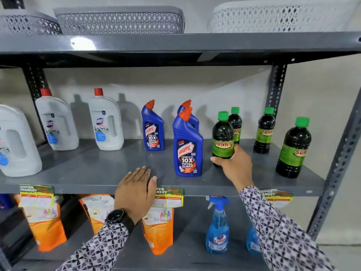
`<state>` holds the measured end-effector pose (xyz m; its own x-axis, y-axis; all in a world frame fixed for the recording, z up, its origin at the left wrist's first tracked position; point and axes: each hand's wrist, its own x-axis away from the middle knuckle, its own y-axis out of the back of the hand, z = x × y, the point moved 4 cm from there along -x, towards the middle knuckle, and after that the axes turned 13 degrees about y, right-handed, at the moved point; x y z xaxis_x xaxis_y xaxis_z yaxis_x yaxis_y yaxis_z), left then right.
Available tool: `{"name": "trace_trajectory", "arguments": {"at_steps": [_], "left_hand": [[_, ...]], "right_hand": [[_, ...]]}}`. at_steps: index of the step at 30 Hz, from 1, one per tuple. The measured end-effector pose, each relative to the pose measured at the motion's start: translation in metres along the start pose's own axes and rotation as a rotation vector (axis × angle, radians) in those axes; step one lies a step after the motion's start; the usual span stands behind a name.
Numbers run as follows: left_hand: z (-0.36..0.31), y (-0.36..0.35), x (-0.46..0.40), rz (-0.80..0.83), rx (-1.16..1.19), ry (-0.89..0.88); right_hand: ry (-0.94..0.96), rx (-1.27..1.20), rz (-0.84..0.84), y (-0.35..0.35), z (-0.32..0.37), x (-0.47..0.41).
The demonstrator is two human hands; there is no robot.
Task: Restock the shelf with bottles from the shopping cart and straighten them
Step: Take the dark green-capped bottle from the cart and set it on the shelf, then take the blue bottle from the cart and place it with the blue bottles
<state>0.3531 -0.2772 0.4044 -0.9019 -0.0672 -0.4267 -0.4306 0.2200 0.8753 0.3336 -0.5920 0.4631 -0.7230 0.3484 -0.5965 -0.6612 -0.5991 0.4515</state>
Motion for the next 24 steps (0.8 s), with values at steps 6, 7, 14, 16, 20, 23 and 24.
{"name": "trace_trajectory", "arguments": {"at_steps": [6, 7, 14, 16, 20, 23, 24], "left_hand": [[0.001, -0.002, 0.0, -0.003, -0.002, 0.003], [0.001, -0.002, -0.001, -0.001, 0.004, 0.002], [0.005, 0.016, 0.018, -0.009, 0.234, -0.04], [0.022, 0.02, 0.046, -0.073, 0.393, -0.004], [0.068, 0.014, 0.12, -0.219, 0.571, 0.103], [0.122, -0.003, 0.172, -0.221, 0.611, 0.237], [0.144, -0.012, 0.188, -0.205, 0.604, 0.301]], "right_hand": [[-0.056, -0.015, 0.052, -0.009, -0.017, -0.004], [-0.059, -0.023, 0.054, -0.009, -0.016, -0.004], [0.067, 0.072, -0.118, 0.011, 0.017, 0.041], [0.328, 0.13, -0.241, 0.006, 0.04, 0.08], [0.725, 0.073, -0.01, -0.061, 0.078, 0.164], [0.947, 0.027, 0.295, -0.138, 0.104, 0.23], [0.994, 0.018, 0.404, -0.165, 0.111, 0.253]]}}
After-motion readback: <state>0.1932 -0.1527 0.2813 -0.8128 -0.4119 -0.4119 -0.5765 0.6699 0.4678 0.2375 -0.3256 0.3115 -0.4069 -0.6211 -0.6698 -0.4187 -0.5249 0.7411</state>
